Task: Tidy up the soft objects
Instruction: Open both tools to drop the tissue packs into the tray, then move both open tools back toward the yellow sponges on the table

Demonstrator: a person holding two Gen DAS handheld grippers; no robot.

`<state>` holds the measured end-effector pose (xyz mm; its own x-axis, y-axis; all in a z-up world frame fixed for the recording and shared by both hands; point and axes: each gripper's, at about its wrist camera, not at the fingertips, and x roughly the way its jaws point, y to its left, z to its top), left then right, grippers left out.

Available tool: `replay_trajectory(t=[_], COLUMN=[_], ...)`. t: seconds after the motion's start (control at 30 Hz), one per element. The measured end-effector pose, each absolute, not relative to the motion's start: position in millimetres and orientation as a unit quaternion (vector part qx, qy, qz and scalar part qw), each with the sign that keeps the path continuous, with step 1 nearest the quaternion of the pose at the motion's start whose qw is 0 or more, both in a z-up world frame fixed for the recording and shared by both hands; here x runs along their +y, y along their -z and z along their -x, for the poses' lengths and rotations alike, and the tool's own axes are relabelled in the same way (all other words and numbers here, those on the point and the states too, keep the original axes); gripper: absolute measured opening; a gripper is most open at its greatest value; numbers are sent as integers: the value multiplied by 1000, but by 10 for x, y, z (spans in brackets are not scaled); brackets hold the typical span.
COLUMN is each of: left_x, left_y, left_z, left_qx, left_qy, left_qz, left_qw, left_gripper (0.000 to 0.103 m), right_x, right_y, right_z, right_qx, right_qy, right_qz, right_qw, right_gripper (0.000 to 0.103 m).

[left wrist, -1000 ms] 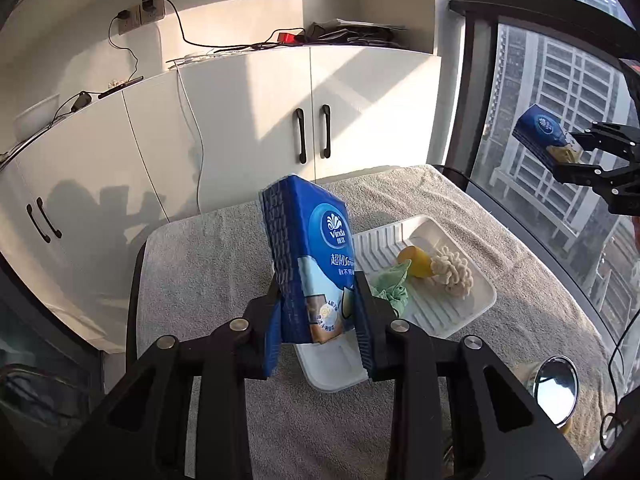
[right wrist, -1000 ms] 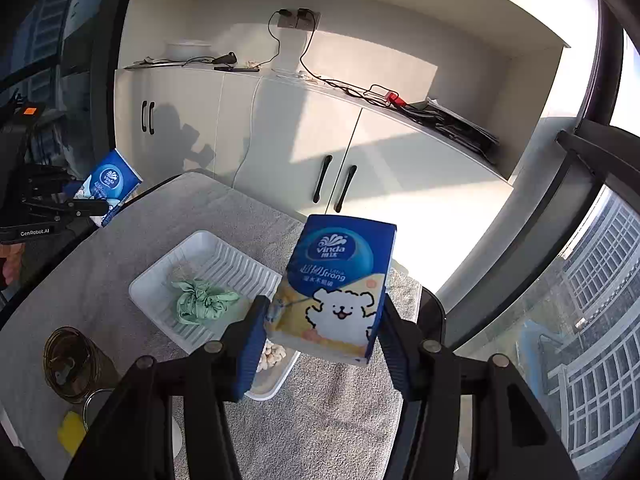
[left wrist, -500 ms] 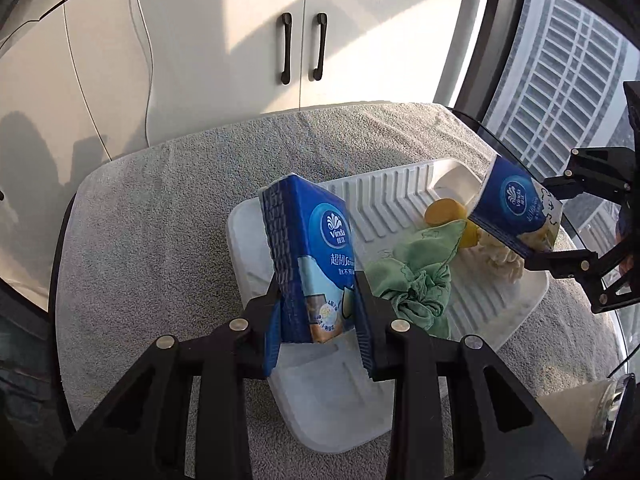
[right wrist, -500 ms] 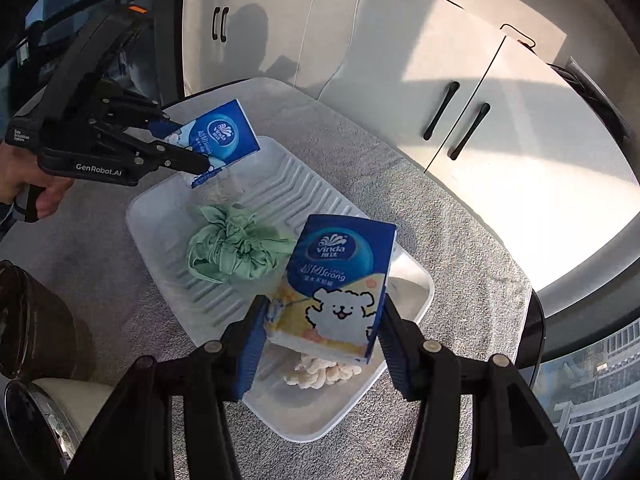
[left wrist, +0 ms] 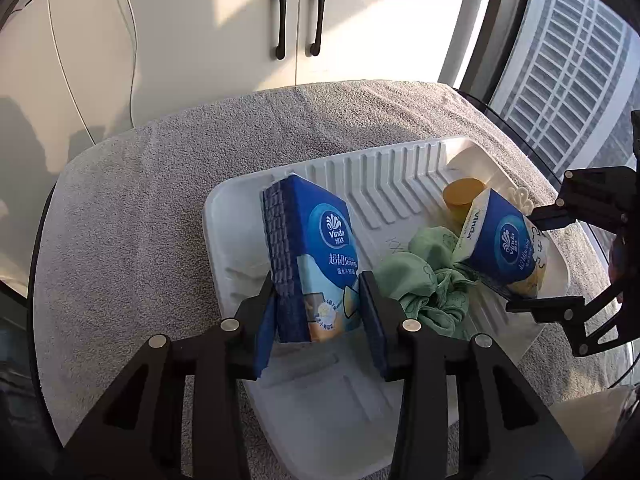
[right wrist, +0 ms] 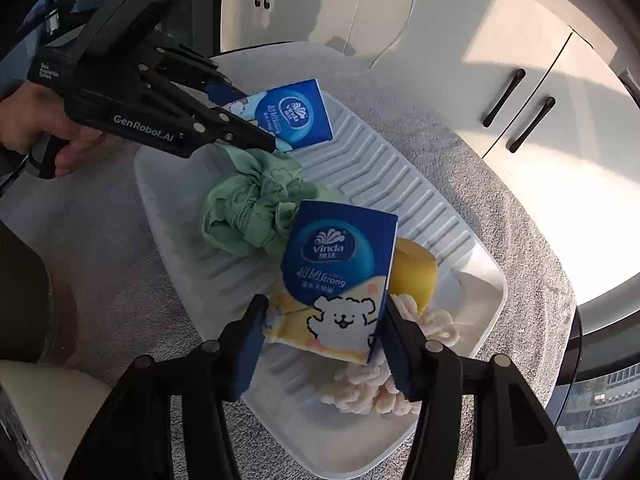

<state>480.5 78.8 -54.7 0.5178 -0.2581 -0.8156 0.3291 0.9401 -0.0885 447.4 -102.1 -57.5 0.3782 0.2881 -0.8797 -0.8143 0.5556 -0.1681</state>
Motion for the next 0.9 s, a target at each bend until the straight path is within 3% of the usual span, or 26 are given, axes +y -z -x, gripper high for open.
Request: replay_trajectory(t=[0.17,0.23,0.33,0.43,0.67,0.9], left_x=[829,833,853,894,1063,1253], left_y=[518,471,396,317,30,-212], left_z=[-4793,-4779,-4752,-4718,-4529,-4140], left_qx=[457,450,443,435,400,371], left_qy=[161,161,162,158,147,122], left_qz=[-27,-25,-20,-12,12,19], left_qw=[874,878,882,887,905,921], left_gripper=[62,78,80,82,99,103], right_x=[-1029,-1034,-1060,-1090,-1344,-1815], right_y=[529,481,398,324,14,-315], right_z=[-4477,-4472,-4474,-4446,-4435,-4257], right_qx=[424,417,409,404,385,371], right_qy=[-349,-348,-346,-345,-328,-289], right_qz=[300,296,288,286,250,209], right_qw=[780,785,794,798,826,857], right_gripper=[61,68,81,85,87,91])
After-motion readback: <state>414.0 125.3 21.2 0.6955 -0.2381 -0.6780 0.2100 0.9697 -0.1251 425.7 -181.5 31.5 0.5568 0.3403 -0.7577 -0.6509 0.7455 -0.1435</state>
